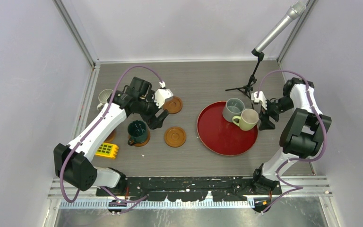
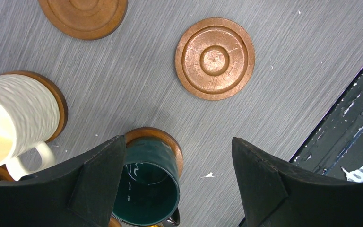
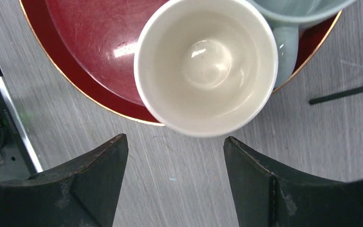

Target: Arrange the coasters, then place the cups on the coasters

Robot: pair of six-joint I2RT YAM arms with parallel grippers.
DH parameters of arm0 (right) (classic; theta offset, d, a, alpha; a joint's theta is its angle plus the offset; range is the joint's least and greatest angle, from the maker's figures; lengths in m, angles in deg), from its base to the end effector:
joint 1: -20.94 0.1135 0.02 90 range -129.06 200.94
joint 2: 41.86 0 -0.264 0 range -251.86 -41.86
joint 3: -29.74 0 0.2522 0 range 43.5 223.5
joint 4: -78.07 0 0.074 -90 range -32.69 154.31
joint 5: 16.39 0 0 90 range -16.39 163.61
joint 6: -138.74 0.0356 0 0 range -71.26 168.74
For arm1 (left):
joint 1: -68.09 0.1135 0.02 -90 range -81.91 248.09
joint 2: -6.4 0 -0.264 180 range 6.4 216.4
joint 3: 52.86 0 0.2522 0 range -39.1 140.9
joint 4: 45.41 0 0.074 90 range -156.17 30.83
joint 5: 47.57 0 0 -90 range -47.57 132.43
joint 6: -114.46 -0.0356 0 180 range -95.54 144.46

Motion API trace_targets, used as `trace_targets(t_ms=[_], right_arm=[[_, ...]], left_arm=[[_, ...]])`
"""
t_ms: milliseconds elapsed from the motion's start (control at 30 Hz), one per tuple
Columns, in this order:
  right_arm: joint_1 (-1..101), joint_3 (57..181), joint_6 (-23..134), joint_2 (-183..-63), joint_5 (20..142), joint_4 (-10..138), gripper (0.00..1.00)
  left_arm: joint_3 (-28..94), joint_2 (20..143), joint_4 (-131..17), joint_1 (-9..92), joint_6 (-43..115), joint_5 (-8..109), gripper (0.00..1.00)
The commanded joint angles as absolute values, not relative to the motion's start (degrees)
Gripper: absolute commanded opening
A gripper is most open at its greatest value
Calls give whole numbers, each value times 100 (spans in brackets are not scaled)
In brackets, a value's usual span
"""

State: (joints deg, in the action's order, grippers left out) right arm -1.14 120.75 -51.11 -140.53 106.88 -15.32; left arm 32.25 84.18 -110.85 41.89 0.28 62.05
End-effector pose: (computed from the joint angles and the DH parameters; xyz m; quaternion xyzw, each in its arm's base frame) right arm 0.2759 -0.0909 0.2390 -0.5772 0.7597 0.2190 0.2044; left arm 0.2379 -0.1304 0.3124 0.4456 0.8374 -0.1686 0.2678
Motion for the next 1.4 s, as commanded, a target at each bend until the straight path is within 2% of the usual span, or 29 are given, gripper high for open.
trace_targets(t_ms=[0, 900, 1367], right_arm=[[71, 12080, -5553, -14131, 10711, -1339, 79], [784, 11647, -5439, -14215, 10844, -863, 75], [1362, 10801, -4469, -13581, 11081, -180, 75]], left_arm=[[3449, 8450, -10986, 4155, 102, 6161, 84], [3394, 8536, -10919, 4035, 256, 6177, 84], [3186, 9078, -9556, 2946, 722, 5946, 80]])
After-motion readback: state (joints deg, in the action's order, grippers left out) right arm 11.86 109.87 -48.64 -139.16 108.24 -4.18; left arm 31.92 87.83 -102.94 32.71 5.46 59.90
